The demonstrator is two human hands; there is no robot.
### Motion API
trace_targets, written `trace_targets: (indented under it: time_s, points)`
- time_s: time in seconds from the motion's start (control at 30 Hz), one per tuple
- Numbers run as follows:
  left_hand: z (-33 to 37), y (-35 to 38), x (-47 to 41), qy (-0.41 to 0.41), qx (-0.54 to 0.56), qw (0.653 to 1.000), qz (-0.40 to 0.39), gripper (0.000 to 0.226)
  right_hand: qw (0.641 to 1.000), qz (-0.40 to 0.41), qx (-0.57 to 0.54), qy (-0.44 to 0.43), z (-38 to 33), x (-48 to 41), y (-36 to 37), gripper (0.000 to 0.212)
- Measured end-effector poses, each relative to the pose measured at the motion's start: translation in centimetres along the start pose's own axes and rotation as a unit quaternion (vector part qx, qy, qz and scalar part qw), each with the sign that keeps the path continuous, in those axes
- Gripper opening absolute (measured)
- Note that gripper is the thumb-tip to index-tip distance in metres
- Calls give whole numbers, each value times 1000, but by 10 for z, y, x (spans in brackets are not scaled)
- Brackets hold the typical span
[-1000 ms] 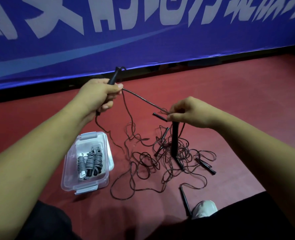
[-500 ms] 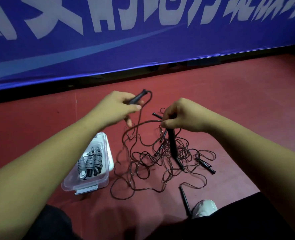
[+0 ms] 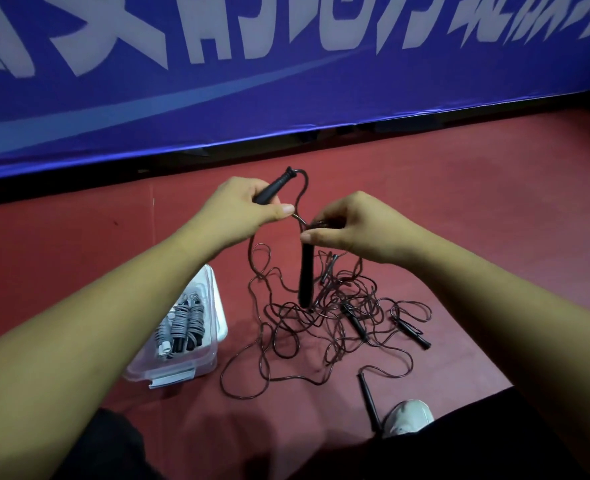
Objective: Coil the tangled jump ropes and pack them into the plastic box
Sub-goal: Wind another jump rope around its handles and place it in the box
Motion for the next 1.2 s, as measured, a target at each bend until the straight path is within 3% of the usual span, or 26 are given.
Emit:
trace_targets:
  time_s: [0.07,0.13,0.17,0.27,0.33,0.6,0.7,0.8,1.07,1.13,1.2]
  points:
    - [-6,-7,-4,-12,7,1000,26,28,1000,3,-14,-7,-2,2,-1,23]
    - [-9,-8,-5,-17,6,999,36,27,1000,11,-12,-11,-3,3,-1,41]
    - [-10,-8,-6,-20,3,999,41,27,1000,16,-8,-12,-2,3,-2,40]
    - [-14,-16,-7,-45,13,996,70,26,999,31,-16,3,9,4,-4,17]
    - [-18,-21,-6,-64,25,995,79,25,999,28,-26,19,17,4,-4,14]
    - [-16,-8,-2,-78,198,977,-4,27,994,-41,54,81,44,4,6,13]
    - [-10,-7,0,-68,234,970,-19,28,994,-8,68,88,51,4,-1,20]
    - [-13,-11,-2,-72,249,966,-3,31,994,49,-31,92,53,5,-13,23]
    - [-23,-42,-12,-79,313,940,111,28,990,-72,51,114,85,4,4,17]
    - [-28,-52,-13,-81,287,947,121,27,994,-27,-35,101,80,5,-4,18]
    - [-31,-62,-15,-73,124,982,122,22,985,59,-146,74,68,5,-23,18]
Point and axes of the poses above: each hand's wrist, its own x-axis away from the middle knuckle, its own y-axis out of the palm, z = x × y, the point moved 6 cm from there along -x, towards the middle knuckle, and after that the axes turned 9 degrees about x, right-handed, at the moved point
